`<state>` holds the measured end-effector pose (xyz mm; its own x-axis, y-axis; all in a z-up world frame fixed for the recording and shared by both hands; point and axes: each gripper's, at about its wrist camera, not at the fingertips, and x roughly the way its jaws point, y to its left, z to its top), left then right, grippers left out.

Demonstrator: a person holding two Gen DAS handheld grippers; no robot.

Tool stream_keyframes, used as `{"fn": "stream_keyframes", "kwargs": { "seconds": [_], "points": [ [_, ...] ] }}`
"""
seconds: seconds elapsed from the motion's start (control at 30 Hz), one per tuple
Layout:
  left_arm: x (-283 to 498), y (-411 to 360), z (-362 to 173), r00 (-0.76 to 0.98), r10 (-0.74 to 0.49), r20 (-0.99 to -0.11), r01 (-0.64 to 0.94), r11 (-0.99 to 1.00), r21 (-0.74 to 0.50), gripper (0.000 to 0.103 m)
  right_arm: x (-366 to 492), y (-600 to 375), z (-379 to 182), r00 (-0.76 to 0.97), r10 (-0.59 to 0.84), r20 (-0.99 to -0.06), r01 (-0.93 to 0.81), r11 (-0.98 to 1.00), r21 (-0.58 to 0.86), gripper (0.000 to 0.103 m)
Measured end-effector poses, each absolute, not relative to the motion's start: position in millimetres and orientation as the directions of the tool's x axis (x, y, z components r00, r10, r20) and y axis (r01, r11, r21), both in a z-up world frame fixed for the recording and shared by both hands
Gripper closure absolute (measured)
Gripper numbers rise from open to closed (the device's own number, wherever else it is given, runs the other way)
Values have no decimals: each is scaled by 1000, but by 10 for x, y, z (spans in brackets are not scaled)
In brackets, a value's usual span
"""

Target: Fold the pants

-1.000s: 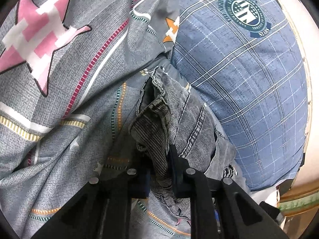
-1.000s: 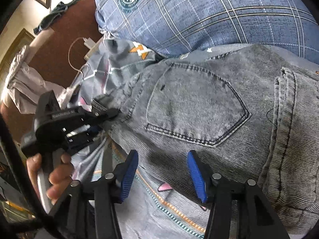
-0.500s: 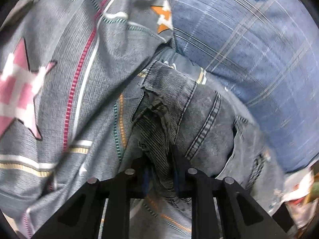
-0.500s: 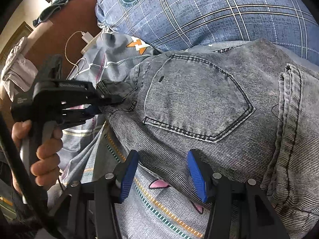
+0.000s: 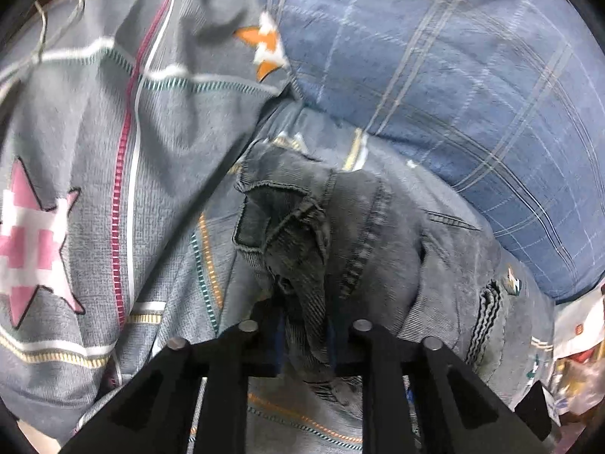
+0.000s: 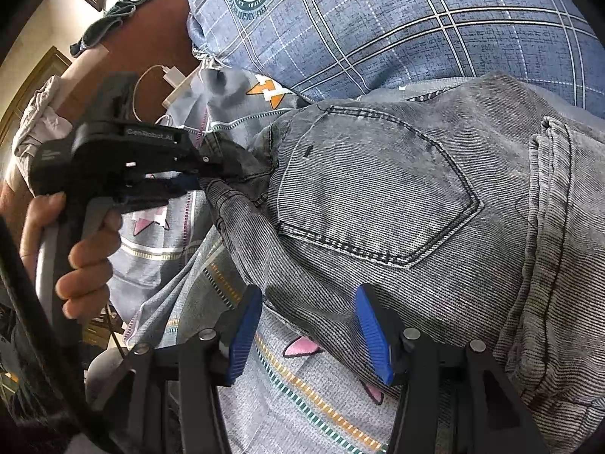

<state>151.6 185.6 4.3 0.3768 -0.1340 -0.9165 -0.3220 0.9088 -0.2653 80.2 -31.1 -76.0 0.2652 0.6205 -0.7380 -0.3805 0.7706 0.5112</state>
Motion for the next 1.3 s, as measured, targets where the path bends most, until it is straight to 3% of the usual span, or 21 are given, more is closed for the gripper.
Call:
{"fn": "stream_keyframes", "kwargs": {
  "seconds": [0.3, 0.37, 0.47, 0.67, 0.9, 1.3],
  "points": [
    [735, 1571, 111, 614, -61, -787, -267, 922, -280, 91, 898, -539, -689, 210, 710, -672, -323, 699, 638, 47],
    [696, 1330, 186, 647, -28, -762, -206, 956, -210, 91, 984, -635, -584, 212, 743, -635, -301, 668, 681, 30],
    [692, 941, 291, 690, 18, -724, -112, 990, -82, 91, 1167, -706, -376, 182, 793, -581, -307, 607, 733, 28],
    [694, 506, 209, 703, 24, -711, -6, 1000, 27, 92, 1603, -649, -80, 127, 765, -631, -342, 631, 696, 28],
    [675, 454, 239, 718, -30, -695, 56, 998, 15, 92, 2009, -452, 224, 36, 756, -654, -406, 609, 681, 29],
    [380, -21, 317, 763, -153, -628, 262, 961, 85, 92, 1862, -115, 312, 43, 576, -817, -568, 686, 454, 30]
  ]
}}
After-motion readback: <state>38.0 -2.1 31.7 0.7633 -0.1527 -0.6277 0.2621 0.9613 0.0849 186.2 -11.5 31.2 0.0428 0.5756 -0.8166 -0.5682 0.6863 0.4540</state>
